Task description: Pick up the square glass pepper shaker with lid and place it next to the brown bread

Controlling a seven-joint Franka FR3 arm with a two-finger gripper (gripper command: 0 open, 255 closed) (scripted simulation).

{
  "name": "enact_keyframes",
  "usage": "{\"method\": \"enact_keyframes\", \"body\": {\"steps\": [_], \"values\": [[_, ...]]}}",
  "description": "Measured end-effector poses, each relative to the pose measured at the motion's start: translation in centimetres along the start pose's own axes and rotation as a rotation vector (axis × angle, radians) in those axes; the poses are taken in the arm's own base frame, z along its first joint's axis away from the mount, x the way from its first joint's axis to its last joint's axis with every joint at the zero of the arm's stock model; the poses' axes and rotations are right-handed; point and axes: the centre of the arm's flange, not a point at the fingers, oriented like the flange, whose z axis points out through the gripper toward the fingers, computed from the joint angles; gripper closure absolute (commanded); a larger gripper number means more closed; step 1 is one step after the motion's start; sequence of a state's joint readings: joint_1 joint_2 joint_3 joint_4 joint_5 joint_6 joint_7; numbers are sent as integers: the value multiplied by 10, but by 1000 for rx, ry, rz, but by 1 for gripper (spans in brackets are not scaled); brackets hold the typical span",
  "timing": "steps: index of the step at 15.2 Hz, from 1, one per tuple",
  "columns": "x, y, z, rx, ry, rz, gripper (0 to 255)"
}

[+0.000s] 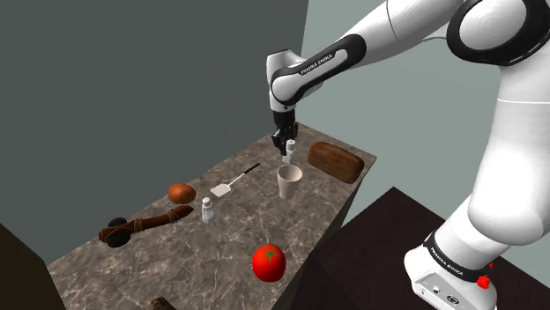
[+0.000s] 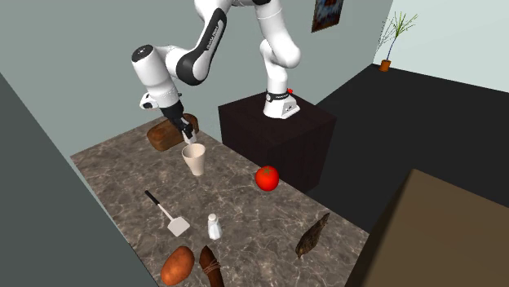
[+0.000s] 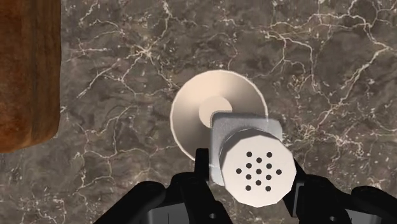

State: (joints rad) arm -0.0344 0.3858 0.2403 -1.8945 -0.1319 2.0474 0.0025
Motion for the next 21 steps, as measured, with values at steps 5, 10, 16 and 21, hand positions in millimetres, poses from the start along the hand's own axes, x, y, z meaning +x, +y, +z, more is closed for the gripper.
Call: {"method": "enact_keyframes", "body": {"steps": [5,10,16,21], "values": [[-11,65,4,0,0,0,255],[-27,126,13,0,0,1,255],[-23,130,41,0,0,-1,255],[-16,129,66,0,0,-1,255]]}}
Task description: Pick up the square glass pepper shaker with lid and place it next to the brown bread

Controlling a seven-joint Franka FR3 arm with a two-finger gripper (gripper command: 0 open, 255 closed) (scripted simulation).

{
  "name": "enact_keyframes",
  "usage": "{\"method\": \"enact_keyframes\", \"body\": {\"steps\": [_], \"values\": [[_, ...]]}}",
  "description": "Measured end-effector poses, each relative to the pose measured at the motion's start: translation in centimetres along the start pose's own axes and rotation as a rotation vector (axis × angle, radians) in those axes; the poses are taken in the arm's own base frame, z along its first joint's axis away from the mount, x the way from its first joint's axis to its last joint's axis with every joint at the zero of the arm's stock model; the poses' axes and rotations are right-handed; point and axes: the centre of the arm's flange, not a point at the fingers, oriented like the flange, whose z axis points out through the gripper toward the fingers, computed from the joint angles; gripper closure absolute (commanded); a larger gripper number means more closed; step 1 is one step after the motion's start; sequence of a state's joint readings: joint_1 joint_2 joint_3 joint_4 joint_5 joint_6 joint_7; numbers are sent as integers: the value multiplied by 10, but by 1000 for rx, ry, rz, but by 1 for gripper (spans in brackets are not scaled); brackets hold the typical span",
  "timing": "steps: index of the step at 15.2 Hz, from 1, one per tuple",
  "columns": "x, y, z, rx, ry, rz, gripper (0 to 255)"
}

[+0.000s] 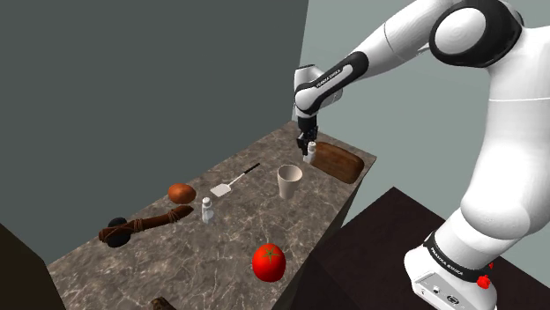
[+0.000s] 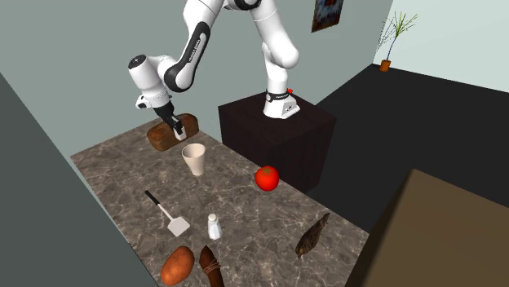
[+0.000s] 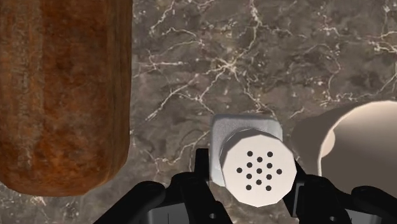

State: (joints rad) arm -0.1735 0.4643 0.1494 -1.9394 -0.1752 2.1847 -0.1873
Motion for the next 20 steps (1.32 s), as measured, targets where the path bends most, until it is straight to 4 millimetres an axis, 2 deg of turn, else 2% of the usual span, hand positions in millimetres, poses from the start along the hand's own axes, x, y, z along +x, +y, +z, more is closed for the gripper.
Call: {"method": "enact_keyframes", "body": {"steps": [20], "values": [[22,-1,103,0,0,0,255]]}}
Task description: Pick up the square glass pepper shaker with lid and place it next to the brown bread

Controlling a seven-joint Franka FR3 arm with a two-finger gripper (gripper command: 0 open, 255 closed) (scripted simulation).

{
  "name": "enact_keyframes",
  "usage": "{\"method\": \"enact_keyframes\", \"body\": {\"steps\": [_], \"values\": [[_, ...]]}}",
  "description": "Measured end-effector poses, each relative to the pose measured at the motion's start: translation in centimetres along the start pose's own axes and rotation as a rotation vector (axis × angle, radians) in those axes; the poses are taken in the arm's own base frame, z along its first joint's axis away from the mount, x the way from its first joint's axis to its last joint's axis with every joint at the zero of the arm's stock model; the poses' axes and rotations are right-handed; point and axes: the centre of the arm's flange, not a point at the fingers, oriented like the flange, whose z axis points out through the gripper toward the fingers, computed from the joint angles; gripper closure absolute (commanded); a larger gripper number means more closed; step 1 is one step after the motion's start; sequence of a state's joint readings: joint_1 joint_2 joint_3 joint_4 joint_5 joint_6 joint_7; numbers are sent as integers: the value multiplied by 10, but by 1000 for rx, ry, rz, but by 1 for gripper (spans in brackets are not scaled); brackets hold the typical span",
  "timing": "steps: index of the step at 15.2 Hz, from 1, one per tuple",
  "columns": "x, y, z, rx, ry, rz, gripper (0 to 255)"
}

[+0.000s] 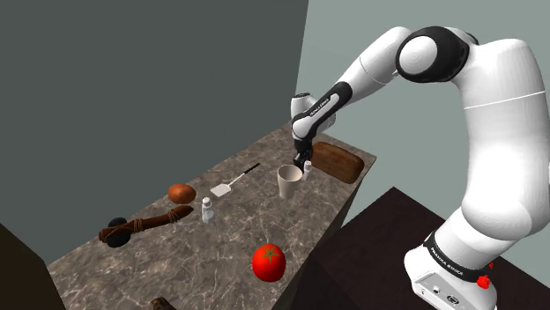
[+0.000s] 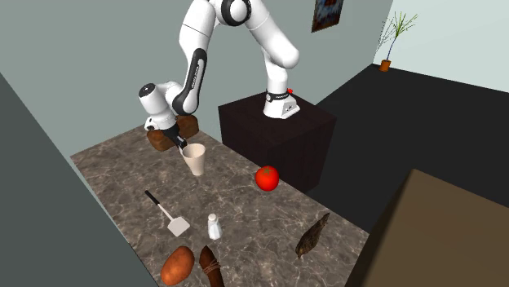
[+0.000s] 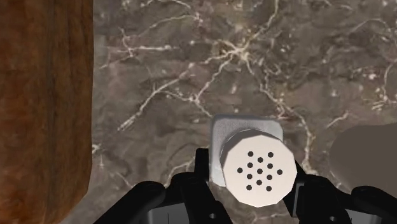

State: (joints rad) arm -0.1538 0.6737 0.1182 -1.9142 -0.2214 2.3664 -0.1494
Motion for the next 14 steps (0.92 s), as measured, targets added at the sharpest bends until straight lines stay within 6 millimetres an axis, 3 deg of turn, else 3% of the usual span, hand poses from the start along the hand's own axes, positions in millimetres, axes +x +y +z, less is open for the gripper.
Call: {"method": "enact_keyframes", "body": {"steps": [4,10,11,14], "values": [[4,0,17,0,0,0,255],[5,0,19,0,0,0,255],[5,0,19,0,0,0,0],[5,0,19,0,0,0,0]]}}
